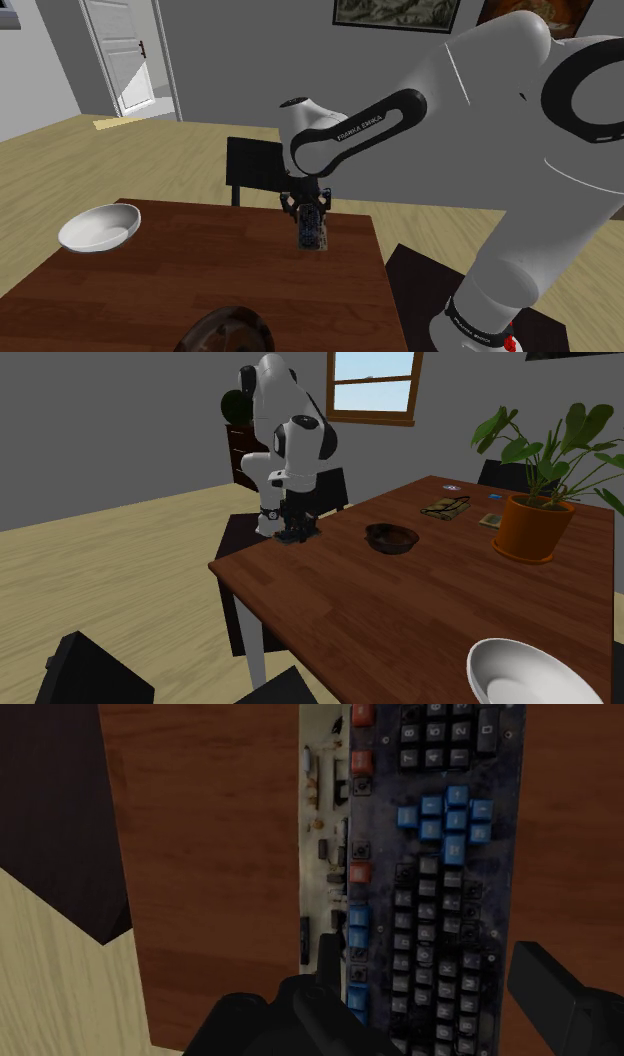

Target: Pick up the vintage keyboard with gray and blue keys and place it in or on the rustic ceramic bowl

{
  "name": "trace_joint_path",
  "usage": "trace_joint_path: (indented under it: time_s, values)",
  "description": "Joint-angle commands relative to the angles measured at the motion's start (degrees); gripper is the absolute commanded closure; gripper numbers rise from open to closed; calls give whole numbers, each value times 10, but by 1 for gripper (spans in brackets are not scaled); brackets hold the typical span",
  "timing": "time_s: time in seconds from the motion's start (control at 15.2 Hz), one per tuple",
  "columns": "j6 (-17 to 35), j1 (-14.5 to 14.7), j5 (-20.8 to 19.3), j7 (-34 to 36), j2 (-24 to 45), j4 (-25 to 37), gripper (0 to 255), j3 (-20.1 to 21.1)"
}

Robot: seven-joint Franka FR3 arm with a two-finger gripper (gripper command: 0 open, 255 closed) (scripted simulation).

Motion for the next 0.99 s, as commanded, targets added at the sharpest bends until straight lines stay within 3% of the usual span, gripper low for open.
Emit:
trace_joint_path:
  time_s: [0.0,0.53,0.92]
  values:
    - [-17,0,3,-4,-8,9,255,-1]
    - [-73,0,14,-16,-34,42,255,-4]
    - [-85,40,30,66,-26,58,255,44]
